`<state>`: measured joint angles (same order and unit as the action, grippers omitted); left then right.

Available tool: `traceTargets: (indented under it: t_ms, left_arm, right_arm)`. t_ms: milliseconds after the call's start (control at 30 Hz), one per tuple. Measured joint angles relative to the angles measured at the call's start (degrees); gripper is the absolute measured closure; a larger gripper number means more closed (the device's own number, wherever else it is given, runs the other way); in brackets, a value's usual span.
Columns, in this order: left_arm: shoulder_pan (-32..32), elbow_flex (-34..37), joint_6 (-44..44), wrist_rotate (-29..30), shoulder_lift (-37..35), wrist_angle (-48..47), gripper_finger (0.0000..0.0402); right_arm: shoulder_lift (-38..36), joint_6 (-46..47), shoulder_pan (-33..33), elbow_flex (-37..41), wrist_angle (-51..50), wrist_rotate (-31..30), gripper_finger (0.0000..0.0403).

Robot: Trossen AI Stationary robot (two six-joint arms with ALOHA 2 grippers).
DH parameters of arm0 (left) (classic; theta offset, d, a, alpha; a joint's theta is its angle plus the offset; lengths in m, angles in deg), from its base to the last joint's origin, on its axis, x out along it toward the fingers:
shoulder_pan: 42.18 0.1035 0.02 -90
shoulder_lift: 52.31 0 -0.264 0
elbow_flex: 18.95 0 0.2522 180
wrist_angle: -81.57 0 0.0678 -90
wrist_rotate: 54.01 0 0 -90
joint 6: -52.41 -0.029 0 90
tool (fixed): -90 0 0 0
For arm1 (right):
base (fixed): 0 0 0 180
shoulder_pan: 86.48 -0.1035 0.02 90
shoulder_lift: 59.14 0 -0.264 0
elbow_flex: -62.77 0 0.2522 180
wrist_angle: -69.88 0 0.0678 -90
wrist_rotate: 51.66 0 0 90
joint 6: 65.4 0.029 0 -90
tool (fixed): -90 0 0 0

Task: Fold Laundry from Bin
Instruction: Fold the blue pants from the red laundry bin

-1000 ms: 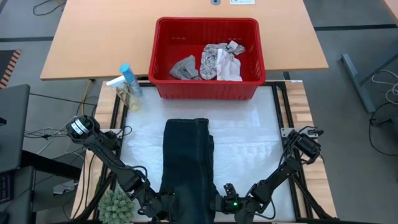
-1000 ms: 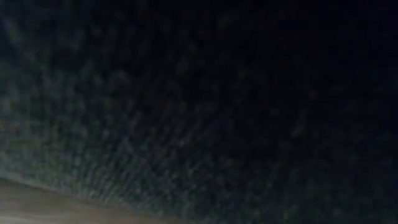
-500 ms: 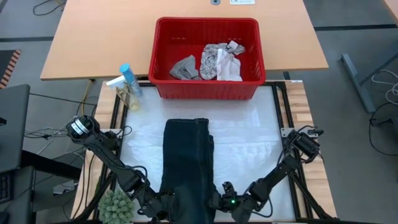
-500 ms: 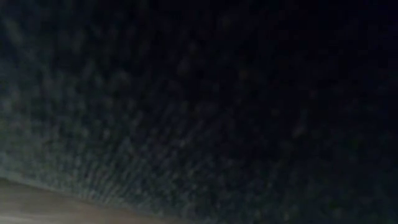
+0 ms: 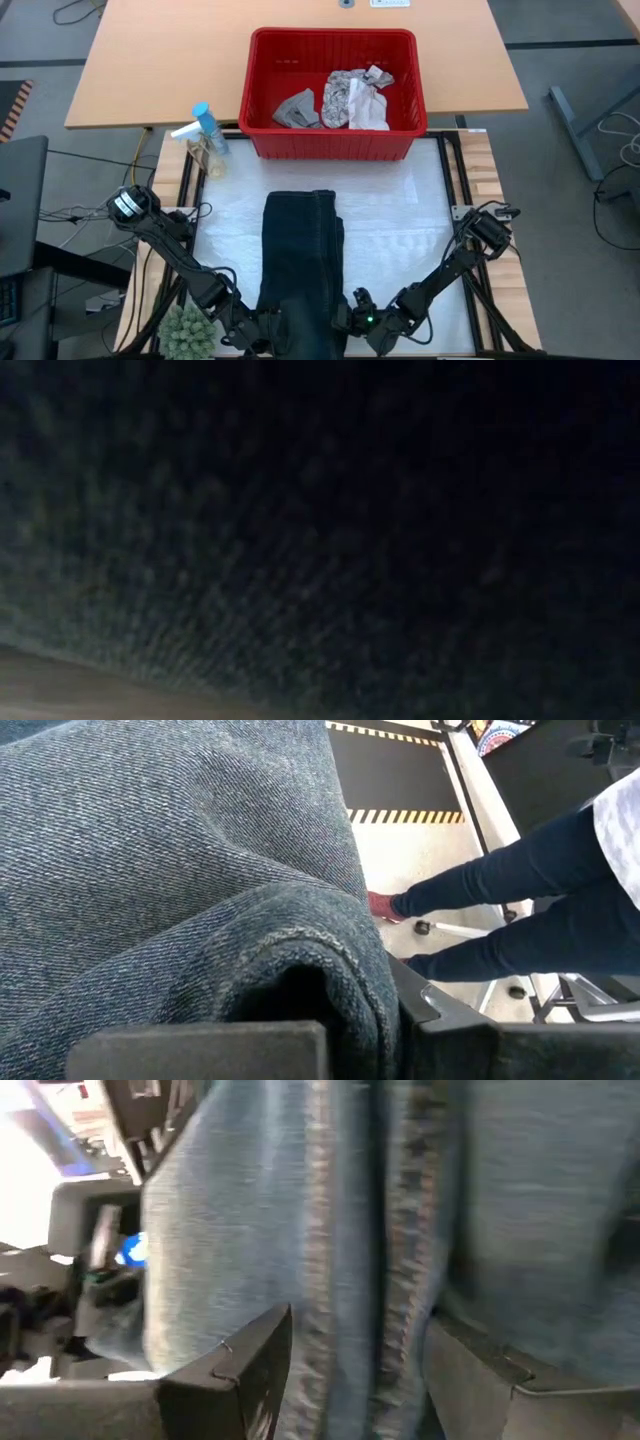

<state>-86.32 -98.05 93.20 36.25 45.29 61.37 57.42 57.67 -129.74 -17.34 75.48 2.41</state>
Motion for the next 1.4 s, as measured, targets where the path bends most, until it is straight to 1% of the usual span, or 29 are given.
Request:
traceTargets:
  t_ms: [167,267,367,500,533,700,833,967,1133,1267,1400]
  left_arm:
    - [0.0,0.0,0.0,0.1,0.0,0.0,0.0385]
    - [0.0,0.0,0.0,0.1,0.0,0.0,0.0385]
    - [0.0,0.0,0.0,0.2,0.0,0.0,0.0385]
    - [0.0,0.0,0.0,0.3,0.0,0.0,0.0385]
    - [0.0,0.0,0.1,0.3,0.0,0.0,0.0385]
    - [0.2,0.0,2.2,0.0,-0.1,1.4,0.0385]
    - [0.5,0.0,3.1,-3.9,-0.1,1.6,0.0377]
    - [0.6,0.0,4.5,-6.1,-0.1,3.1,0.0336]
    - [0.6,0.0,7.2,-7.1,-0.1,7.2,0.0256]
    - [0.7,0.0,12.4,-8.8,-0.1,9.3,0.0196]
    - [-0.2,0.0,15.9,-3.6,-0.1,10.9,0.0149]
  right_arm:
    - [0.0,-1.1,1.3,0.0,0.0,0.8,0.0176]
    - [0.0,-3.1,2.7,0.0,0.1,2.8,0.0199]
    - [0.0,-5.1,3.6,0.0,0.1,4.1,0.0250]
    - [0.0,-7.8,4.8,0.0,0.1,4.7,0.0350]
    - [0.0,-8.6,5.1,0.0,0.3,4.6,0.0367]
    - [0.0,-12.9,5.5,0.0,6.2,3.2,0.0367]
    - [0.0,-12.6,4.3,-0.2,6.2,0.6,0.0367]
    - [0.0,-10.3,2.9,-0.3,4.3,-0.3,0.0367]
    - [0.0,-10.1,1.8,-0.3,4.3,-2.0,0.0367]
    - [0.0,-10.1,1.2,-0.3,3.9,-3.7,0.0367]
    - [0.0,-10.1,0.9,-0.3,3.2,-4.7,0.0367]
